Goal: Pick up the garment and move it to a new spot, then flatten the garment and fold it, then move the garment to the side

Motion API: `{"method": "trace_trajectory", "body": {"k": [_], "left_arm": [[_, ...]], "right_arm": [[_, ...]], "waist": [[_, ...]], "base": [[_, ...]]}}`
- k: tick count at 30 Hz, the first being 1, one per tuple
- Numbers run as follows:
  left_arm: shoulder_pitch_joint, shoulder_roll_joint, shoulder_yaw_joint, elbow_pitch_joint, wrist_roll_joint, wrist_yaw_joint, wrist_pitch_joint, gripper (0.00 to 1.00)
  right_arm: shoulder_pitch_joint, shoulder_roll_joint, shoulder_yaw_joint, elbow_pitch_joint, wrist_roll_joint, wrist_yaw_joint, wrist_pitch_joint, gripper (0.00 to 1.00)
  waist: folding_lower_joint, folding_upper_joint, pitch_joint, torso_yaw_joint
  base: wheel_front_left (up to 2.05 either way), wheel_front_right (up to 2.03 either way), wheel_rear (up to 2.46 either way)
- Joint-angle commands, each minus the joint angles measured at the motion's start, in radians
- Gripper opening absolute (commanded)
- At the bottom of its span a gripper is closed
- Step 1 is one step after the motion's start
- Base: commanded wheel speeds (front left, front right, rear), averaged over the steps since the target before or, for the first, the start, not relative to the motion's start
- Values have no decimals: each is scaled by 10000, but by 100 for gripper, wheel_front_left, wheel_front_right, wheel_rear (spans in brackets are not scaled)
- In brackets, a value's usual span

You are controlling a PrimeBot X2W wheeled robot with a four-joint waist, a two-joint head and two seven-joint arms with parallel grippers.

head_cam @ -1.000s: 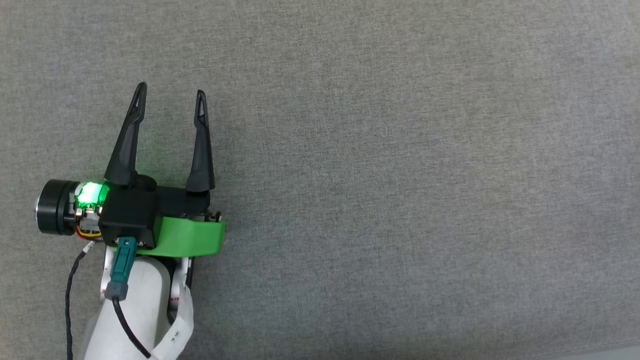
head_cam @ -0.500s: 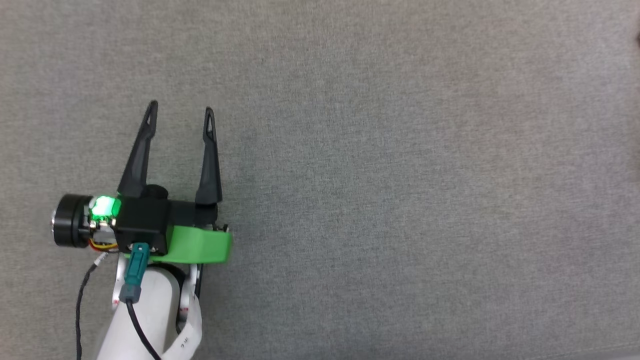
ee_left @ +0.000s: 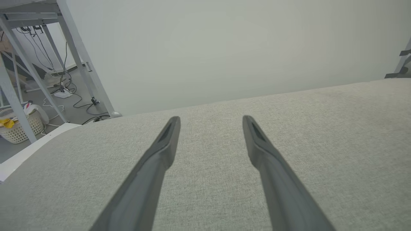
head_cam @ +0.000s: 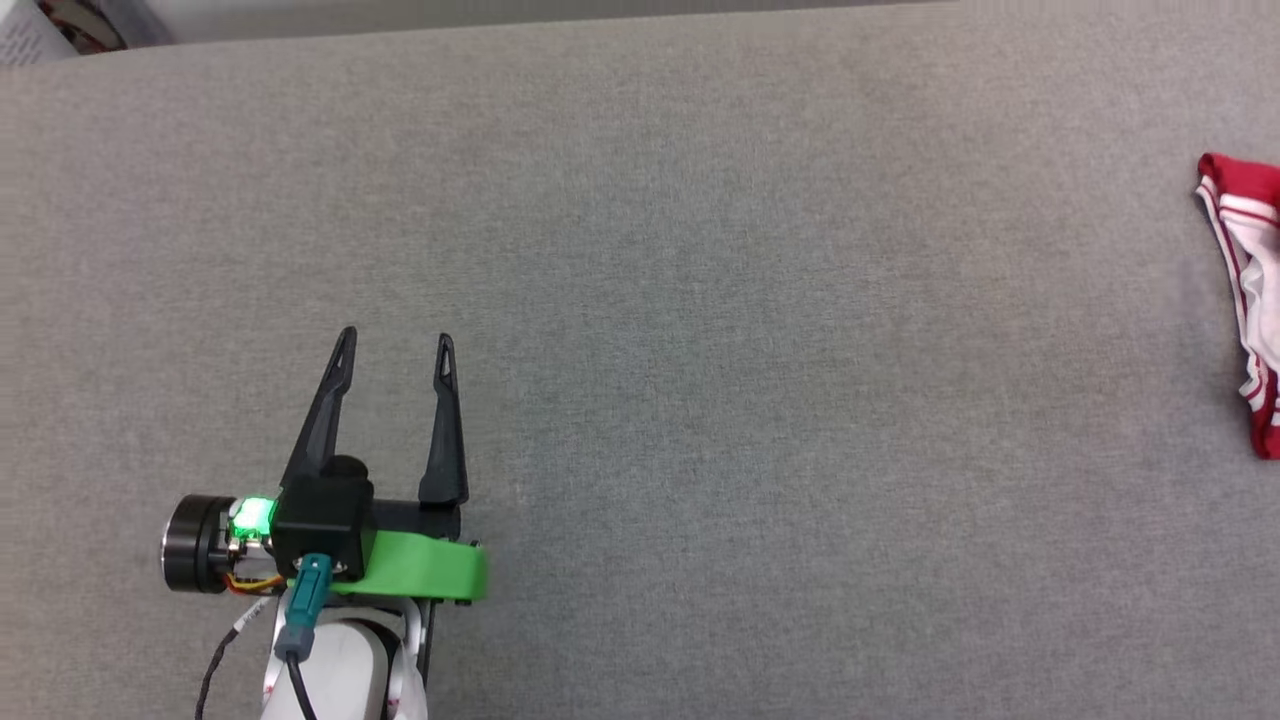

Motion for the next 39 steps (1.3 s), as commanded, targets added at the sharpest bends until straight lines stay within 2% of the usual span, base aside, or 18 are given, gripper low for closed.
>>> {"method": "trace_trajectory", "body": {"k": [1,5,10,18,25,39], "left_arm": [[166,-46,22,39,-72,91,-59,100],[353,-96,65,144,-107,87,-59,100],[492,-124,145,308,-137,39,-59,100],[675,-211,186,560,-122,-14,-59,100],[923,-258,259,695,-124,-50,-59,100],[1463,-392,255,1037,-262,-388,-59,100]], "right_arm": [[380,447,-175,-404,-257,-9,-200,100],[1328,1826,-827,-1857,-870,-9,-528,100],[2547,3320,-988,-3438,-1207,-9,-675,100],[4228,4963,-750,-4611,-1382,-9,-705,100],[5618,5607,-633,-4509,-1275,-9,-707,100],[7703,6178,-693,-4393,-1249,-9,-708,100]], "waist": [[1,48,-719,445],[1,48,-1051,639],[1,48,-1367,869],[1,48,-1888,1150],[1,48,-2234,1262],[1,48,-2690,1345]], "base": [[0,0,0],[0,0,0],[0,0,0],[0,0,0],[0,0,0],[0,0,0]]}}
